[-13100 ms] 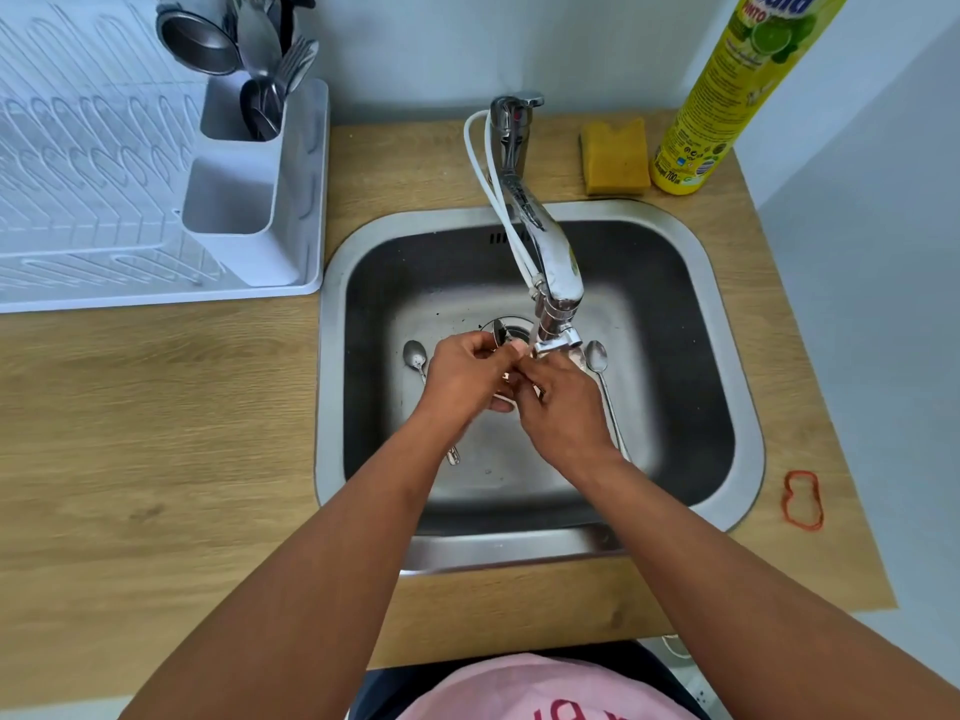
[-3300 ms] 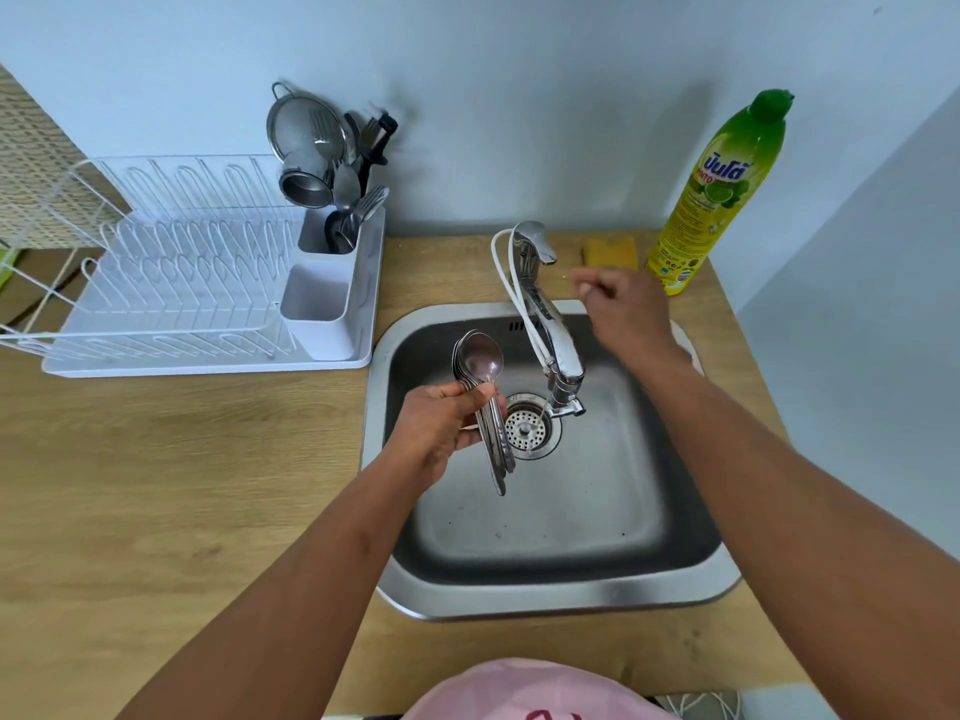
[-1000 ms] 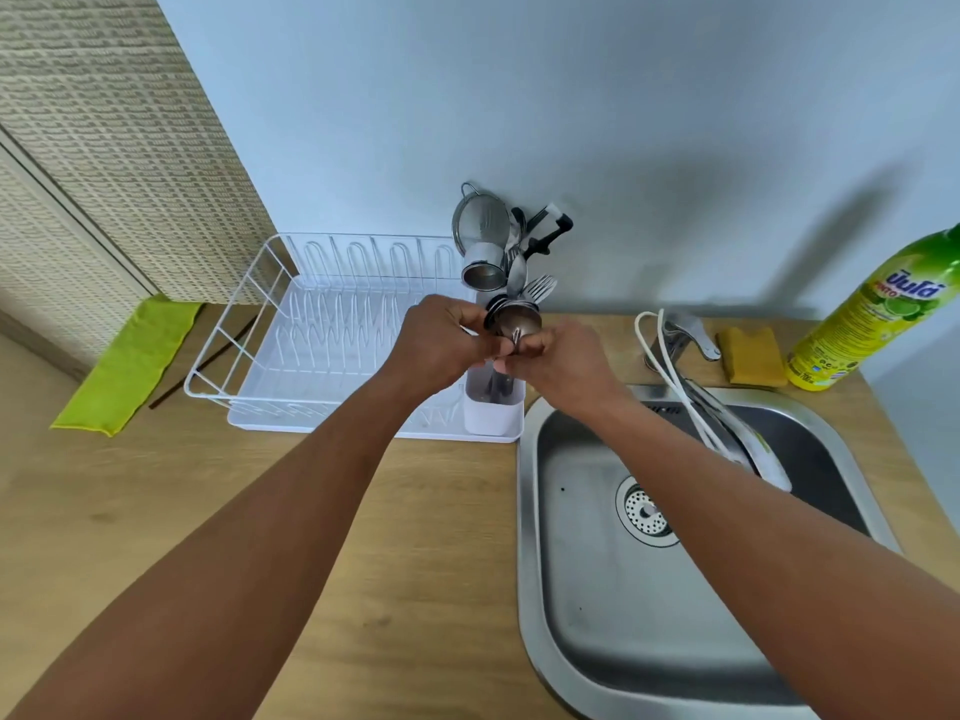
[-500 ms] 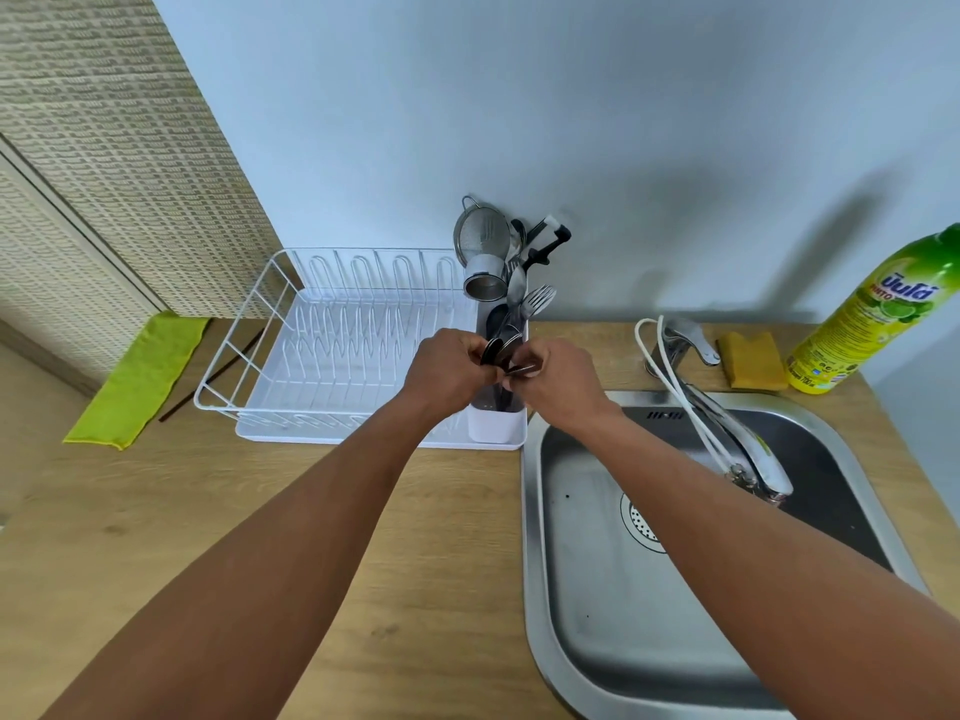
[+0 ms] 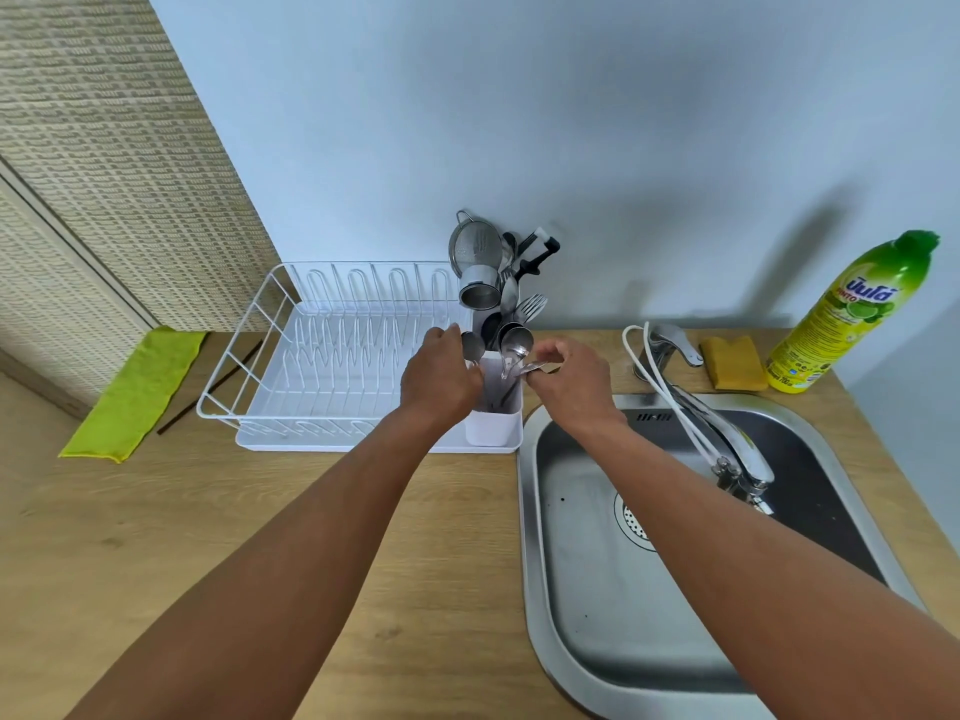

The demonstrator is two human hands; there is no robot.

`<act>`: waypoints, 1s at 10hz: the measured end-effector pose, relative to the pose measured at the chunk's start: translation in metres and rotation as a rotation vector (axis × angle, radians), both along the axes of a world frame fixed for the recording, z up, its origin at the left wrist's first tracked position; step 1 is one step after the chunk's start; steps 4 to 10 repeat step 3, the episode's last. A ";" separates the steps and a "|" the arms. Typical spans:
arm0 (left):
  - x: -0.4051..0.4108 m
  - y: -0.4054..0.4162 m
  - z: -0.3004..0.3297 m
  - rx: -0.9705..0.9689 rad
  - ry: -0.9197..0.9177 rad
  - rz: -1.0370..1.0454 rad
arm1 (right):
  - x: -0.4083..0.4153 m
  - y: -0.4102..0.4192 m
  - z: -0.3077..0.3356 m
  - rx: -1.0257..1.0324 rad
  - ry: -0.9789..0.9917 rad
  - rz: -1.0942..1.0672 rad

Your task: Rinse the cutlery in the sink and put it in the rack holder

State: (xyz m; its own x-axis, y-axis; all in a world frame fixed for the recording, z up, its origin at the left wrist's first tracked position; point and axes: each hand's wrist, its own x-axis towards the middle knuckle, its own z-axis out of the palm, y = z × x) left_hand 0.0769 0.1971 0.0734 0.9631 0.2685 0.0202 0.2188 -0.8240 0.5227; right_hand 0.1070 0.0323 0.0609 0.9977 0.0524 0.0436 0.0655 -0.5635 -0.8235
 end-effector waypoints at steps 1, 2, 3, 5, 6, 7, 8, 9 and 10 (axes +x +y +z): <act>-0.009 0.002 0.005 0.020 -0.034 0.016 | -0.005 -0.005 0.001 -0.009 0.016 0.003; -0.029 0.003 0.004 0.014 -0.166 0.009 | -0.014 -0.013 -0.003 -0.032 0.034 0.003; -0.059 -0.004 -0.007 -0.041 -0.378 -0.048 | -0.027 -0.021 -0.009 -0.008 0.061 -0.051; -0.059 -0.004 -0.007 -0.041 -0.378 -0.048 | -0.027 -0.021 -0.009 -0.008 0.061 -0.051; -0.059 -0.004 -0.007 -0.041 -0.378 -0.048 | -0.027 -0.021 -0.009 -0.008 0.061 -0.051; -0.059 -0.004 -0.007 -0.041 -0.378 -0.048 | -0.027 -0.021 -0.009 -0.008 0.061 -0.051; -0.059 -0.004 -0.007 -0.041 -0.378 -0.048 | -0.027 -0.021 -0.009 -0.008 0.061 -0.051; -0.059 -0.004 -0.007 -0.041 -0.378 -0.048 | -0.027 -0.021 -0.009 -0.008 0.061 -0.051; -0.059 -0.004 -0.007 -0.041 -0.378 -0.048 | -0.027 -0.021 -0.009 -0.008 0.061 -0.051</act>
